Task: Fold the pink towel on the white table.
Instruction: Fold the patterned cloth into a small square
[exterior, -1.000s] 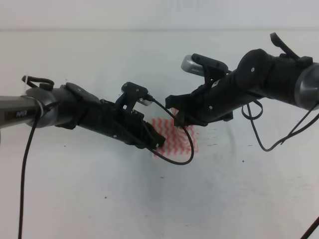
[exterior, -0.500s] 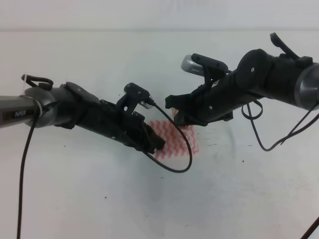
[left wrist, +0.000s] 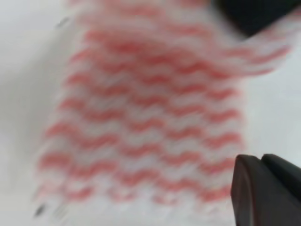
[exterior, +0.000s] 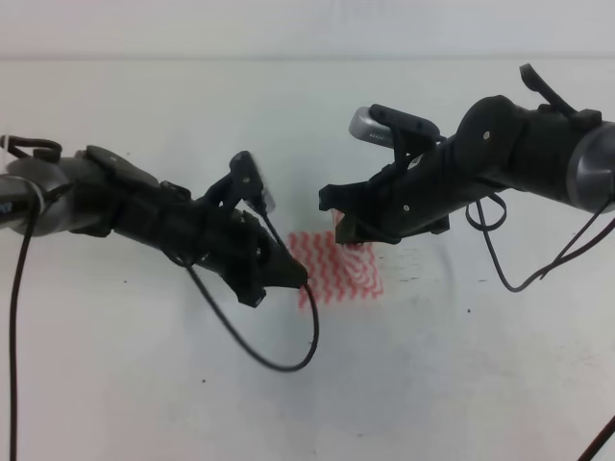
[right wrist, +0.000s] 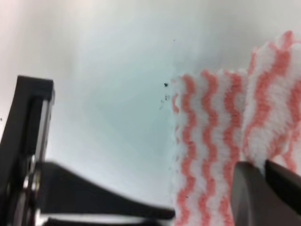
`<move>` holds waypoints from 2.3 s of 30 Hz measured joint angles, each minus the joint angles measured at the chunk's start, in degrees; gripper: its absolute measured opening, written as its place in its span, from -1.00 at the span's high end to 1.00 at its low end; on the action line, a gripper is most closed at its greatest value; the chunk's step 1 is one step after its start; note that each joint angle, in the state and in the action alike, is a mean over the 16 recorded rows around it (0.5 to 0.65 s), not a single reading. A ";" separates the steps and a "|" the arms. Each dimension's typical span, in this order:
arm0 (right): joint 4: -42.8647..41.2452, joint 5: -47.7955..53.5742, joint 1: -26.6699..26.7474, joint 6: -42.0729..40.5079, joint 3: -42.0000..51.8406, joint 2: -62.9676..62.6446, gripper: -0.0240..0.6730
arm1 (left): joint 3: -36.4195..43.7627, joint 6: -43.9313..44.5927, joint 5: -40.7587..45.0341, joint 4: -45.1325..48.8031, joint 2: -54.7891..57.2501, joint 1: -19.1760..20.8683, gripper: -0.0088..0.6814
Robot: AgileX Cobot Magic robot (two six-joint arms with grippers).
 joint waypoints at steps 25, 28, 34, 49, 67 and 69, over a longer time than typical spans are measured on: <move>0.08 -0.22 0.01 0.03 -0.02 -0.02 0.98 | -0.02 10.74 0.81 -4.49 3.71 0.42 0.99; 0.18 -0.33 0.01 0.04 -0.01 -0.02 0.98 | -0.01 10.73 0.70 -4.85 3.70 0.42 0.99; 0.38 -0.44 -0.01 0.05 0.00 0.05 0.98 | -0.01 10.78 0.37 -5.63 3.72 0.42 0.99; 0.60 -0.47 0.00 0.09 -0.01 0.20 0.98 | 0.01 11.40 0.21 -7.22 5.48 0.42 0.99; 0.91 -0.43 0.97 0.01 -0.04 0.25 0.98 | 0.01 11.46 1.14 -7.85 6.49 0.41 0.99; 0.94 -0.43 1.11 0.00 -0.05 0.25 0.98 | 0.01 11.46 1.14 -7.85 6.49 0.41 0.99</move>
